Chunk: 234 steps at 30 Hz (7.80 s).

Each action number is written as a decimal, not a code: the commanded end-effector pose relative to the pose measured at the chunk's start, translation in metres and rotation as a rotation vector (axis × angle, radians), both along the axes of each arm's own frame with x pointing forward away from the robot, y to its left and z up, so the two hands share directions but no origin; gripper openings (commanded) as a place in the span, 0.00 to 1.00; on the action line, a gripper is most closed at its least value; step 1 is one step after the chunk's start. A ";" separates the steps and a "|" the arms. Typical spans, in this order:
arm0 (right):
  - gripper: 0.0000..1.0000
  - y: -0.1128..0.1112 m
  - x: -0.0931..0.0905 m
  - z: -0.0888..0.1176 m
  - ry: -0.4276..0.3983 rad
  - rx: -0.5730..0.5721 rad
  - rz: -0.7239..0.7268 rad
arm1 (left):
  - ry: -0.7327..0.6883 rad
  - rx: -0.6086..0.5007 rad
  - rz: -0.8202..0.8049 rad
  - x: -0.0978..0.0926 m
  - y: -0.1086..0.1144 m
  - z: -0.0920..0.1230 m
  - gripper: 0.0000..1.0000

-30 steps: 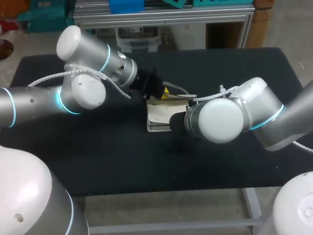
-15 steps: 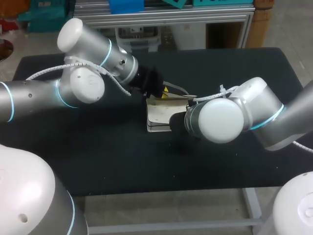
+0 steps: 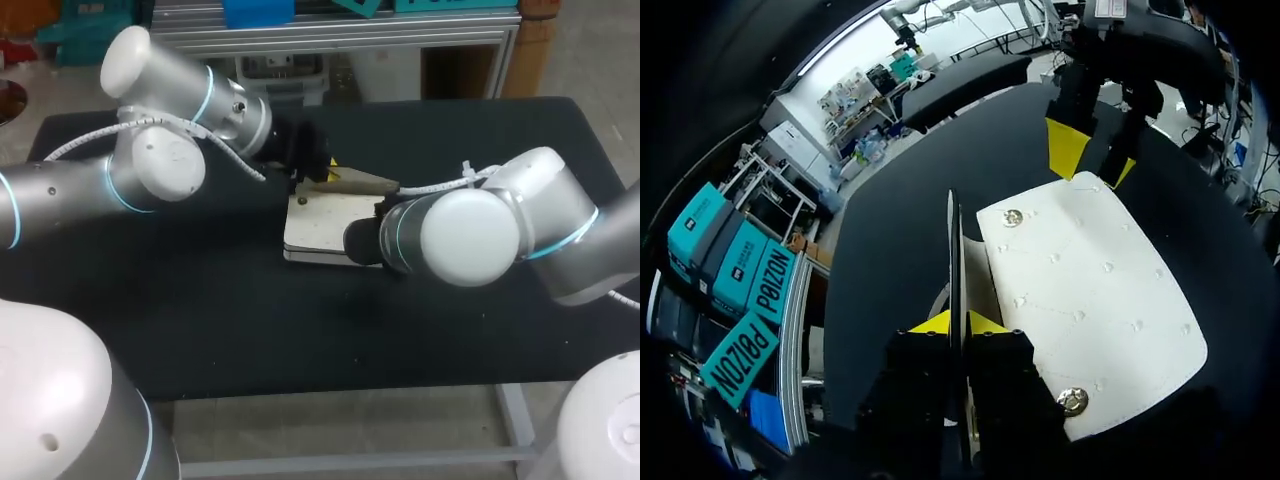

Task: Pick up the bag, open it, inspect its contents, close it, and place it on the opposite side

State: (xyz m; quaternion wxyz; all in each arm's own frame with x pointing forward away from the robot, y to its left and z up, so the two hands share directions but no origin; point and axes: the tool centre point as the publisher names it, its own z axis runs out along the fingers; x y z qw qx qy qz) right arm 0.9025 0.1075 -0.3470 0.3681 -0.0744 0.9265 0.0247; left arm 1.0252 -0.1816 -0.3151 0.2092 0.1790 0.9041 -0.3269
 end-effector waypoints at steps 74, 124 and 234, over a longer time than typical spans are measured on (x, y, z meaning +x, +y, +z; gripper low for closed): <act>0.00 0.005 0.075 0.079 -0.168 0.015 0.072 | 0.084 -0.196 0.202 -0.027 0.003 0.098 0.00; 0.00 0.017 0.101 0.064 -0.141 0.017 0.099 | 0.083 -0.244 0.187 -0.046 0.004 0.115 0.00; 0.70 0.033 0.101 0.018 0.084 0.047 0.134 | 0.023 -0.359 0.119 -0.057 0.012 0.115 0.00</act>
